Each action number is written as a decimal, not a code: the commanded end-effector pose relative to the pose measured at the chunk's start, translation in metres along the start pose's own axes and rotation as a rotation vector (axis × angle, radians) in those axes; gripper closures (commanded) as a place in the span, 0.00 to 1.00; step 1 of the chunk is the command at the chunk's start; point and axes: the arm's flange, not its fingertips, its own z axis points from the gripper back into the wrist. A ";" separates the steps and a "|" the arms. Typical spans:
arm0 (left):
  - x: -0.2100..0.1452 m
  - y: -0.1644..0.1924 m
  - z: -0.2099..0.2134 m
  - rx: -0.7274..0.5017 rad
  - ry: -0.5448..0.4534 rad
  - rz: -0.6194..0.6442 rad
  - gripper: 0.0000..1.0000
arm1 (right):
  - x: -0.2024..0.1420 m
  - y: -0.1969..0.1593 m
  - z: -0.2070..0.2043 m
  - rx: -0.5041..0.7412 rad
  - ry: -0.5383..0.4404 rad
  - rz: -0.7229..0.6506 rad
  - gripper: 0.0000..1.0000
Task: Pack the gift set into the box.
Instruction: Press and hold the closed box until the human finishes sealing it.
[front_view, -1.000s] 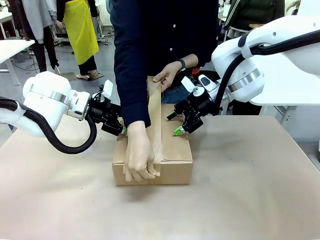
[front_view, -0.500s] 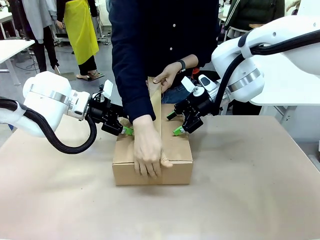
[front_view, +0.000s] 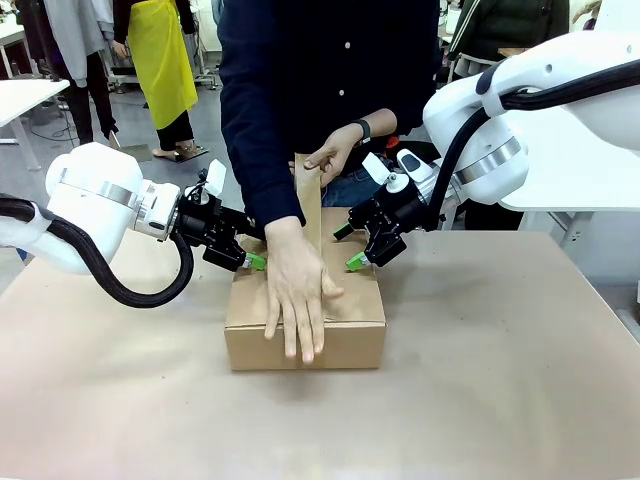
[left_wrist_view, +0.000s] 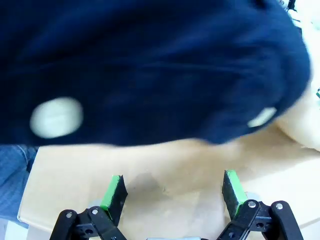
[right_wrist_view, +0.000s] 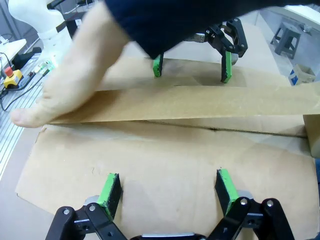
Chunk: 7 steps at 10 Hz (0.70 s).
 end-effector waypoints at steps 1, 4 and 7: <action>-0.002 -0.001 -0.001 -0.002 0.000 0.002 0.00 | 0.001 -0.001 -0.003 -0.014 0.012 0.003 0.00; -0.002 -0.001 -0.001 -0.002 0.000 0.002 0.00 | 0.001 -0.001 -0.003 -0.014 0.012 0.003 0.00; -0.002 -0.001 -0.001 -0.002 0.000 0.002 0.00 | 0.001 -0.001 -0.003 -0.014 0.012 0.003 0.00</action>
